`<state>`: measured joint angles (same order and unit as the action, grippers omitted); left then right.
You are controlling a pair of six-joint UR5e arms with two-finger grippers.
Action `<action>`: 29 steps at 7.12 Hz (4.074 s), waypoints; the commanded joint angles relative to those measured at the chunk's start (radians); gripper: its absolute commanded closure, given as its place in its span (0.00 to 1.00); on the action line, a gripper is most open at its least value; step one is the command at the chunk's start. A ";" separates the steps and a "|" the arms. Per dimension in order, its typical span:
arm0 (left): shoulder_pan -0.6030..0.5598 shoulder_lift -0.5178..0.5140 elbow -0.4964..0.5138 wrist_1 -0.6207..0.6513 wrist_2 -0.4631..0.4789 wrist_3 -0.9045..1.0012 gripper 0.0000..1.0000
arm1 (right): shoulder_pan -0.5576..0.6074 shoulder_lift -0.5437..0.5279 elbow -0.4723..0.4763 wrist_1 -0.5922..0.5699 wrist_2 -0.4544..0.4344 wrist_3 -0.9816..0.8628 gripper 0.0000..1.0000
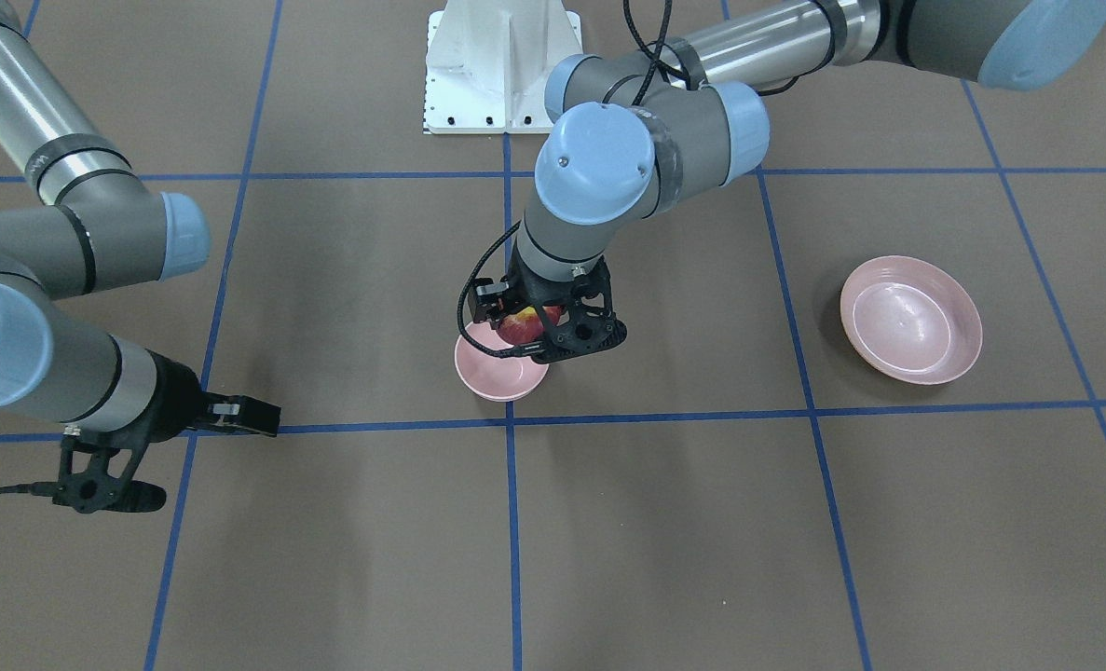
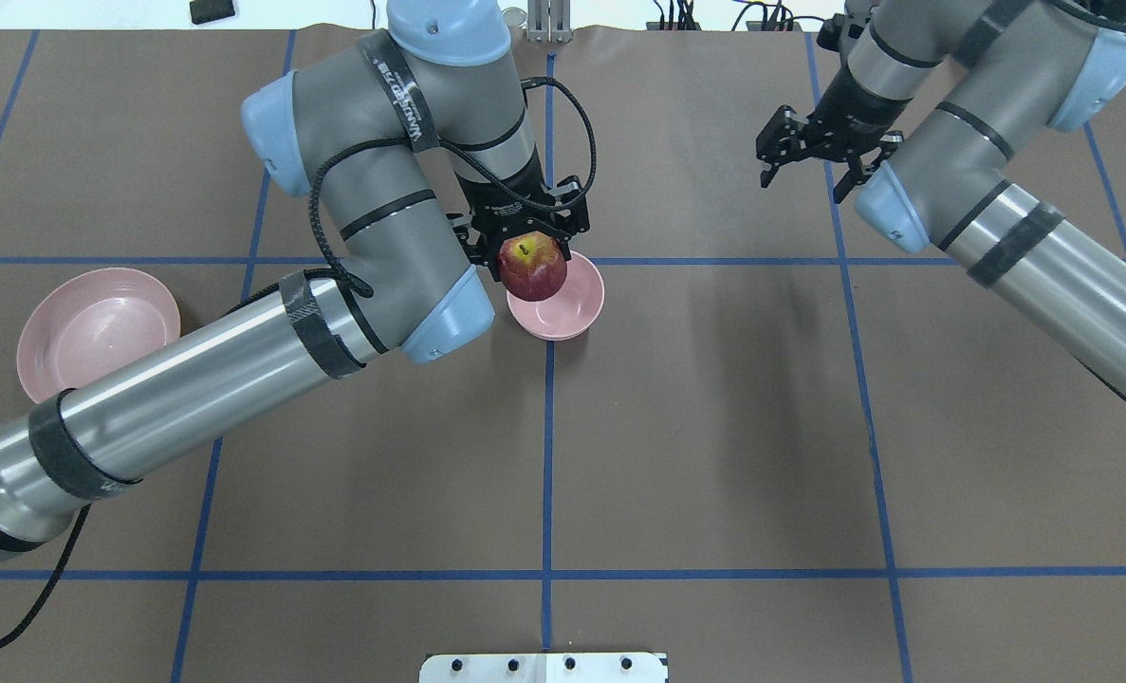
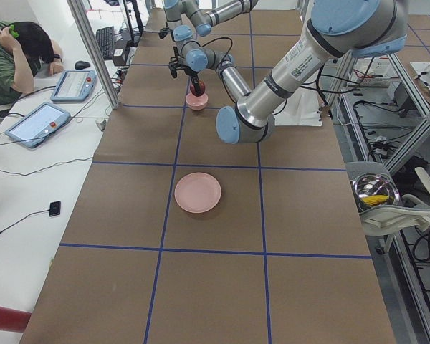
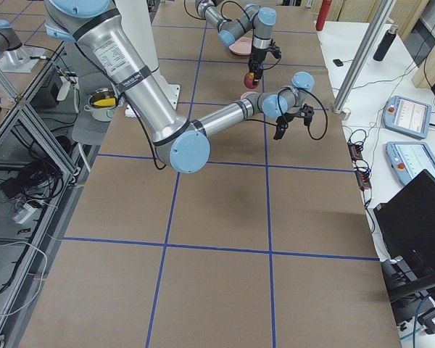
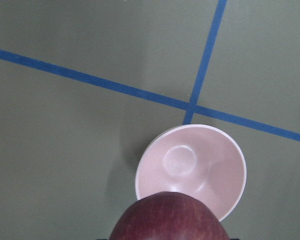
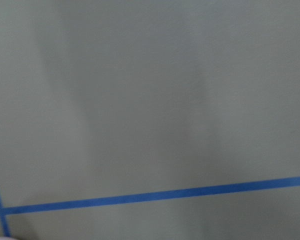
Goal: Move apple from plate to bowl
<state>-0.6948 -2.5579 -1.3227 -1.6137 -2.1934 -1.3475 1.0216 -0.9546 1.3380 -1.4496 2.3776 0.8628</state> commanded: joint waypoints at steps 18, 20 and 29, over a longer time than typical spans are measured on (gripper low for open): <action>-0.606 0.794 -0.458 0.052 -0.055 1.025 0.01 | 0.330 -0.395 0.084 0.015 -0.124 -0.702 0.00; -0.687 0.864 -0.362 0.042 -0.058 1.133 0.01 | 0.415 -0.453 0.149 0.006 -0.107 -0.703 0.00; -0.839 0.973 -0.276 0.031 -0.120 1.269 0.01 | 0.459 -0.682 0.371 -0.140 -0.101 -0.749 0.00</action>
<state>-1.5344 -1.5868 -1.6182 -1.5779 -2.3111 -0.0788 1.4748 -1.6319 1.7143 -1.5879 2.2727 0.1258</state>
